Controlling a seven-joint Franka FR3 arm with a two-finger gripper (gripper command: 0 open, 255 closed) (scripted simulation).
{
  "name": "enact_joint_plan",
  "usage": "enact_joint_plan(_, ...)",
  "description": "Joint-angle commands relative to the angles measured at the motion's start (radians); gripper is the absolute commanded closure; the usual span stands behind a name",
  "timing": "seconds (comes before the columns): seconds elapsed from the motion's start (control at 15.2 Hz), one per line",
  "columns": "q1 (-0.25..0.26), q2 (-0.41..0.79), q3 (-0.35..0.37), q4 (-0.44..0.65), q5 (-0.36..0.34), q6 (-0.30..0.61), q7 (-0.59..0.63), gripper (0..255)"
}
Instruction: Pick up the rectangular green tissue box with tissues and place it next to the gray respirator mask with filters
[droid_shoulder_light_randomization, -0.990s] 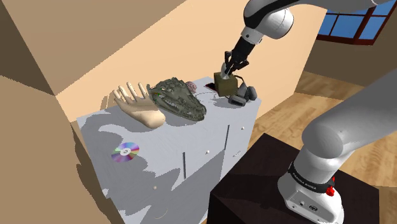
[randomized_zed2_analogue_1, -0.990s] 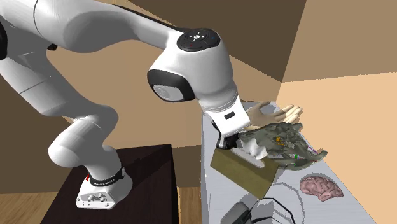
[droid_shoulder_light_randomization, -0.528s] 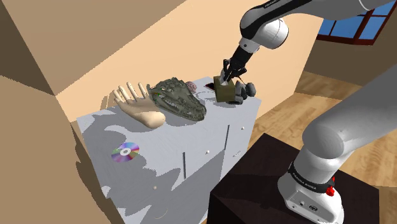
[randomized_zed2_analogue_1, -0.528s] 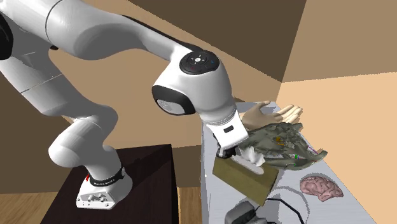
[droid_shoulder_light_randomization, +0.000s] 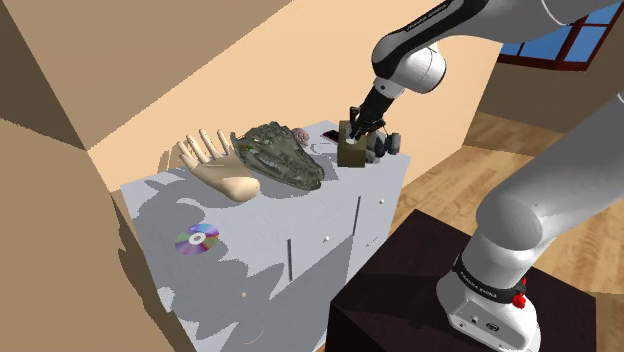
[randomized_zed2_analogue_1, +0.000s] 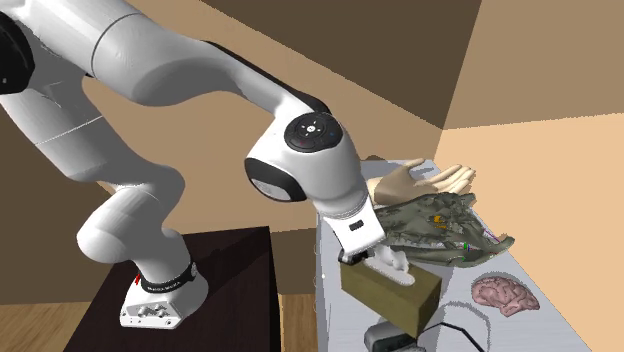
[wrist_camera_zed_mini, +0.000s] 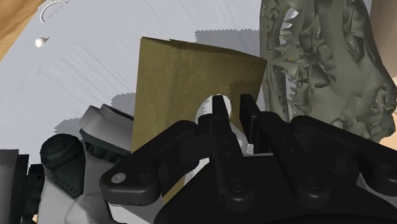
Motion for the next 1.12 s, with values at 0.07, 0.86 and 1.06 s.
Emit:
enact_joint_plan(0.07, 0.008, 0.027, -0.008, -0.019, 0.025, 0.041, -0.03, 255)
enact_joint_plan(0.86, 0.025, 0.07, -0.017, -0.043, 0.072, 0.102, -0.079, 255)
enact_joint_plan(1.06, 0.025, 0.07, -0.017, -0.043, 0.072, 0.102, -0.079, 0)
